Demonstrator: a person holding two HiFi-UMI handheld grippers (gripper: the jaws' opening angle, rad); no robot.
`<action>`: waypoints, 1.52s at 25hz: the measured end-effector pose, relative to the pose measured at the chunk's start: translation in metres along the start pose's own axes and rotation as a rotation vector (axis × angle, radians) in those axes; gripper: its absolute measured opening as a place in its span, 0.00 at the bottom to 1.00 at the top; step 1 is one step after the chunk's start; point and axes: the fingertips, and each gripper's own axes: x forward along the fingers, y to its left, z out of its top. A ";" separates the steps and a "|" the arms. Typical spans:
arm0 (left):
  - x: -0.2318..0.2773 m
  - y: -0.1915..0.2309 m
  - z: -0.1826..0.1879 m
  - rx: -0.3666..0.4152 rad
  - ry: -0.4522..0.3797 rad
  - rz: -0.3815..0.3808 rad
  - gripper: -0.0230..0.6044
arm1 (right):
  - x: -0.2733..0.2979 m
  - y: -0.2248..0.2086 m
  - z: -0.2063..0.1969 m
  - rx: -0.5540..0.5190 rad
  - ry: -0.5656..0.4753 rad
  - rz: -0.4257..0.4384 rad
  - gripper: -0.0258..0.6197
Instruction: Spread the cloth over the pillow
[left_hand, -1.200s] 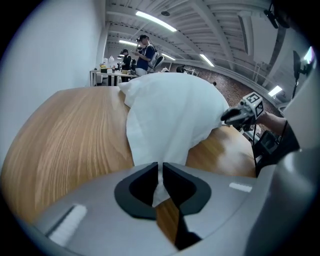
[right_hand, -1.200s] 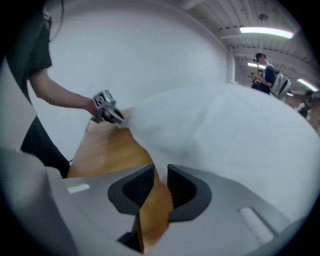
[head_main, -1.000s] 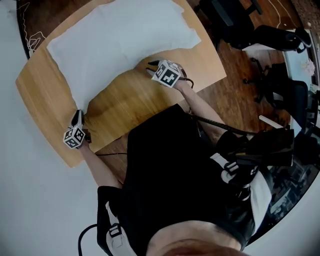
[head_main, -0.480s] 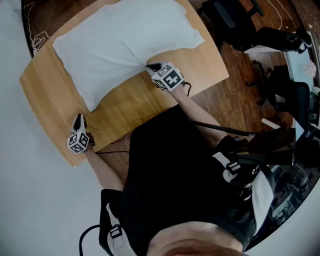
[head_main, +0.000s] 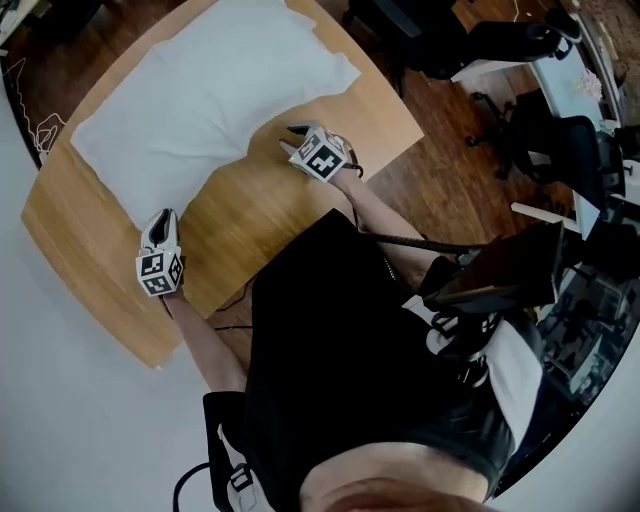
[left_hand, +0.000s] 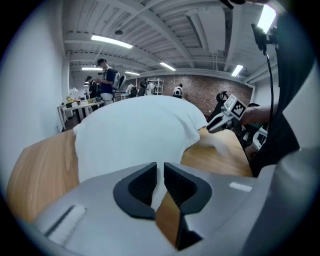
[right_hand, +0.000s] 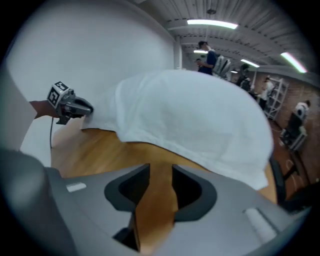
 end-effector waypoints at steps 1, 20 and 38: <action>0.010 -0.001 -0.003 0.008 0.025 0.000 0.11 | -0.014 -0.036 -0.012 0.025 -0.002 -0.089 0.30; 0.028 0.004 -0.027 -0.083 0.068 0.045 0.08 | -0.028 -0.207 -0.086 0.036 0.212 -0.206 0.22; 0.006 -0.016 -0.001 -0.211 -0.116 0.042 0.08 | -0.017 -0.354 0.041 -0.106 0.098 -0.234 0.32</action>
